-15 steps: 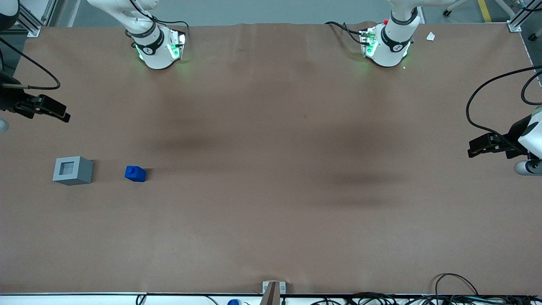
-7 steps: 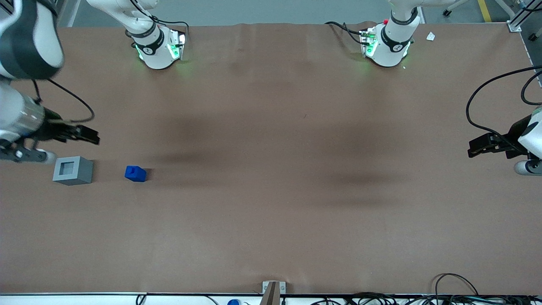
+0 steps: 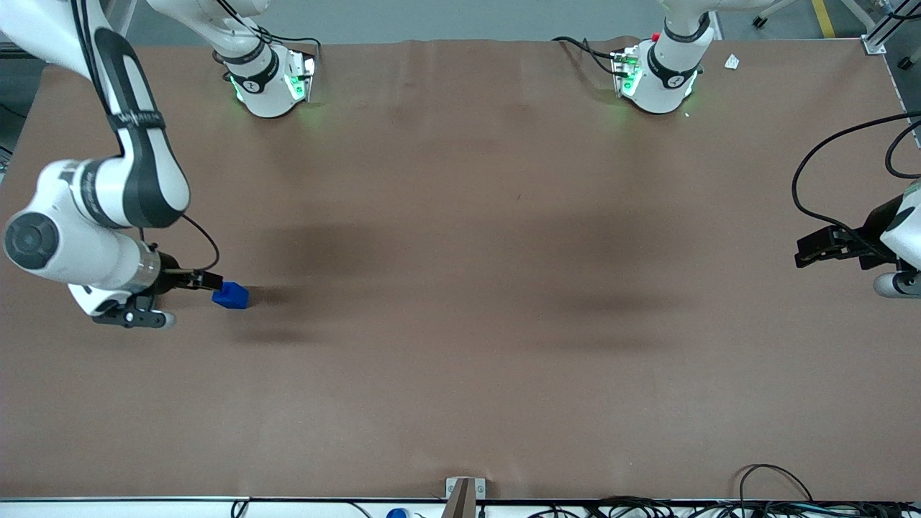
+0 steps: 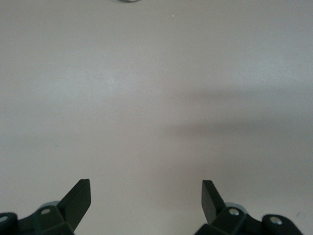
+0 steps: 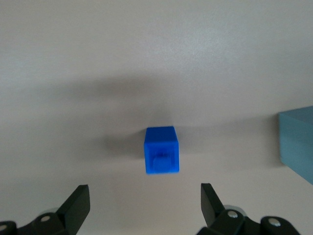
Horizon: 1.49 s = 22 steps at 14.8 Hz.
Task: Insert blue part into gray base with right arm
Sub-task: 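Lower the right gripper over the blue block and close on it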
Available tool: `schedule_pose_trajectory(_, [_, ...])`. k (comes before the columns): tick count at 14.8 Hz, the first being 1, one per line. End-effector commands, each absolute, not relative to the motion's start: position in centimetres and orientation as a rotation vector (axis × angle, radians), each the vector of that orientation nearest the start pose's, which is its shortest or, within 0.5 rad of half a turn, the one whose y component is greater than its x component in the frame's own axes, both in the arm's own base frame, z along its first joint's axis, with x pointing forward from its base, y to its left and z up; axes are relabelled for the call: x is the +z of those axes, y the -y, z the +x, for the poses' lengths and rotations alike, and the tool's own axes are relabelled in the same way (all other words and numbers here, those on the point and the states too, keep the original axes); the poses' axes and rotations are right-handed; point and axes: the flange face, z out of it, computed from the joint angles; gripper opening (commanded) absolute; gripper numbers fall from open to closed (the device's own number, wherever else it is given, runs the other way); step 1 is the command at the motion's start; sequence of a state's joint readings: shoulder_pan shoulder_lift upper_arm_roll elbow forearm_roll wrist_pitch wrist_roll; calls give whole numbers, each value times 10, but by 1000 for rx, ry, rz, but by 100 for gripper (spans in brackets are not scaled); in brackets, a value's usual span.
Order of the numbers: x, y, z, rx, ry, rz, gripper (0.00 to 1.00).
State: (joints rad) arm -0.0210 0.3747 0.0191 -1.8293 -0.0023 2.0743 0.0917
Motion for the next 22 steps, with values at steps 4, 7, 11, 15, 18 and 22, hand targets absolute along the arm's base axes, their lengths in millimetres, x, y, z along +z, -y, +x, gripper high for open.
schedule_pose_trajectory(4, [272, 13, 605, 154, -185, -3138, 100])
schedule_pose_trajectory(7, [259, 13, 603, 152, -185, -3138, 100])
schedule_pose_trajectory(11, [233, 11, 599, 152, -177, -3137, 100])
schedule_pose_trajectory(15, [225, 8, 596, 149, -172, -3136, 96])
schedule_pose_trajectory(18, [225, 8, 595, 152, -170, -3136, 80])
schedule_pose_trajectory(22, [226, 9, 596, 149, -175, -3136, 36])
